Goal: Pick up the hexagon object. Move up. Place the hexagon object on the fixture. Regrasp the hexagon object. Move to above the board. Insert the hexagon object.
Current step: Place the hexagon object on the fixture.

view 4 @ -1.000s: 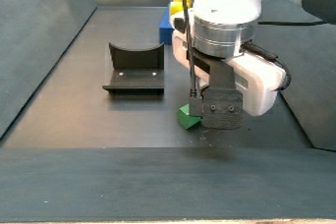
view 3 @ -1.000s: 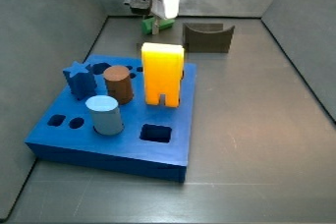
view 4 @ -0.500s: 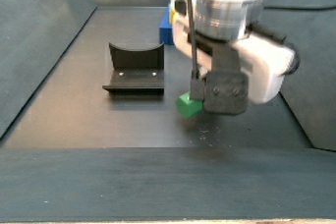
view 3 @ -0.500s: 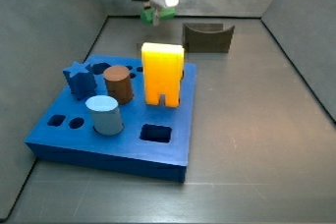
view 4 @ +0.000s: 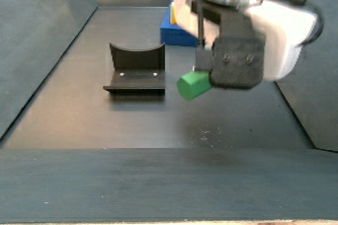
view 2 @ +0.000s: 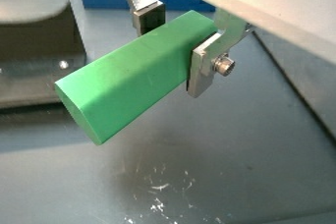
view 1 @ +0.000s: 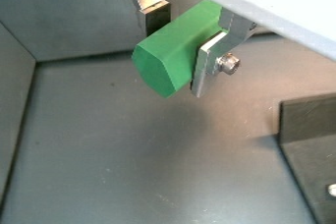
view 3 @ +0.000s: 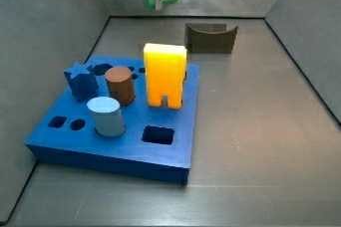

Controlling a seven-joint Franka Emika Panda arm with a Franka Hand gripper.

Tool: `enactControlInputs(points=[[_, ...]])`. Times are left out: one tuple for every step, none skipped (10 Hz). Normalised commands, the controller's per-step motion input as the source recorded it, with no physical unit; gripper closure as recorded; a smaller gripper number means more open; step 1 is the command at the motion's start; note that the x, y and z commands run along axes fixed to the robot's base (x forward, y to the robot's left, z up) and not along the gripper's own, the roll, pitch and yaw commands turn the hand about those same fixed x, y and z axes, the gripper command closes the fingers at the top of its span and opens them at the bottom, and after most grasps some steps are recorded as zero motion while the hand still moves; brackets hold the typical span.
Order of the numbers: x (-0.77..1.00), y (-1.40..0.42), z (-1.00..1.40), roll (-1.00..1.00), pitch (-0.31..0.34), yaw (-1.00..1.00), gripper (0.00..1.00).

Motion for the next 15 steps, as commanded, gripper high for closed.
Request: enactControlInputs(points=[[-0.02,0.0,1.0,0.06,0.051,-0.01,1.0],[-0.02,0.0,1.0,0.07,0.064,-0.01,1.0],[-0.03,0.0,1.0,0.08,0.078,0.0,1.0],[-0.03,0.0,1.0,0.09,0.083,0.01,1.0],[-0.03,0.0,0.93,0.09,0.088,0.01,1.0],[-0.02,0.0,0.74,0.09,0.089,0.02,1.0],[-0.01,0.0,0.59,0.08,0.092,0.02,1.0],[0.0,0.01,0.44,0.07,0.098,0.01,1.0],[0.01,0.01,0.24,0.05,0.108,0.01,1.0],[1.0,-0.54,0.0,0.03,-0.089,1.0,1.0],[1.0,-0.54,-0.03,0.03,-0.089,1.0,1.0],[1.0,-0.44,-0.04,0.03,-0.089,1.0,1.0],[1.0,-0.41,-0.03,0.03,-0.084,1.0,1.0],[1.0,-0.36,-0.03,0.03,-0.075,1.0,1.0],[1.0,-0.31,-0.04,0.03,-0.073,1.0,1.0]])
